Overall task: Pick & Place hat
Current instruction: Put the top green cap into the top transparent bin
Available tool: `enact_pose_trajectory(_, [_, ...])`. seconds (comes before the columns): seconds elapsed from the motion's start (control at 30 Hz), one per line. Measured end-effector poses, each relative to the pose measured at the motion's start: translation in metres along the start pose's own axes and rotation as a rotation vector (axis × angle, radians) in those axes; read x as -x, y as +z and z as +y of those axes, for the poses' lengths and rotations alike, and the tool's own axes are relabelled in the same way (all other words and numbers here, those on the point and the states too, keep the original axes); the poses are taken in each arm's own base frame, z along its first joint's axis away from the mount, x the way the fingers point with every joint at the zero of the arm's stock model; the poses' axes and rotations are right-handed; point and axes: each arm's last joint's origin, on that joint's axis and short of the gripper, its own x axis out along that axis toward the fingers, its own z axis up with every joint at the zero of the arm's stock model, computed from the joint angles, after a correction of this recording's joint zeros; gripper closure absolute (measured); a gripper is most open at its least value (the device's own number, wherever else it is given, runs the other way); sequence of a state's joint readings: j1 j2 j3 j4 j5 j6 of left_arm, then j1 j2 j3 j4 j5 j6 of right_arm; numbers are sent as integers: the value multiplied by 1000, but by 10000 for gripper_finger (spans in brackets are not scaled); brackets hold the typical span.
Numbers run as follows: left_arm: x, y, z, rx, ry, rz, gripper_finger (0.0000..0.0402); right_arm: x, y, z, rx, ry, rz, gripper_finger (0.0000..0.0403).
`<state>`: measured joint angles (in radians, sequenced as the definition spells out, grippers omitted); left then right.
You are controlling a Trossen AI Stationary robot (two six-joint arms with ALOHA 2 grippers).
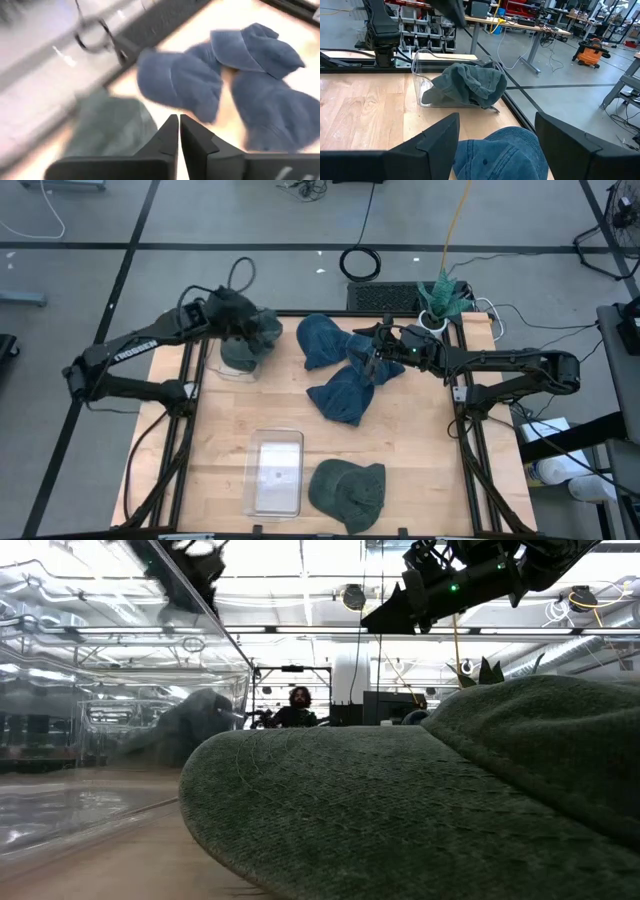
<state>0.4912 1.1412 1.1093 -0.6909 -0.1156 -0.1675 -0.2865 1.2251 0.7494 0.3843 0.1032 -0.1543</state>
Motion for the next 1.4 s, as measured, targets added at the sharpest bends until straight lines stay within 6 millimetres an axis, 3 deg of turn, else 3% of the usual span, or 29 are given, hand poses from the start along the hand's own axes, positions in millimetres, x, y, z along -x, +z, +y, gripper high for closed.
enact_pose_trajectory(0.17, [0,28,-43,-240,250,41,382,0,1,0,-3,-1,-8,156])
enact_pose_trajectory(0.33, [-41,26,-67,-444,336,291,299,0,1,0,-4,-1,-8,156])
enact_pose_trajectory(0.53, [-103,12,-64,-444,393,468,196,0,1,0,-4,-1,-7,156])
enact_pose_trajectory(0.77, [-147,-3,-51,-364,461,582,147,0,1,0,-5,-1,-7,156])
enact_pose_trajectory(1.0, [-166,-12,-41,-358,491,665,151,0,1,0,-4,-1,-6,156])
enact_pose_trajectory(1.2, [-169,-12,-33,-343,504,681,174,0,1,0,-3,-1,-6,156])
enact_pose_trajectory(1.3, [-168,-12,-28,-323,516,691,198,0,0,0,-3,-1,-5,156])
enact_pose_trajectory(1.4, [-165,-13,-24,-304,533,721,249,0,0,0,-2,-1,-3,156])
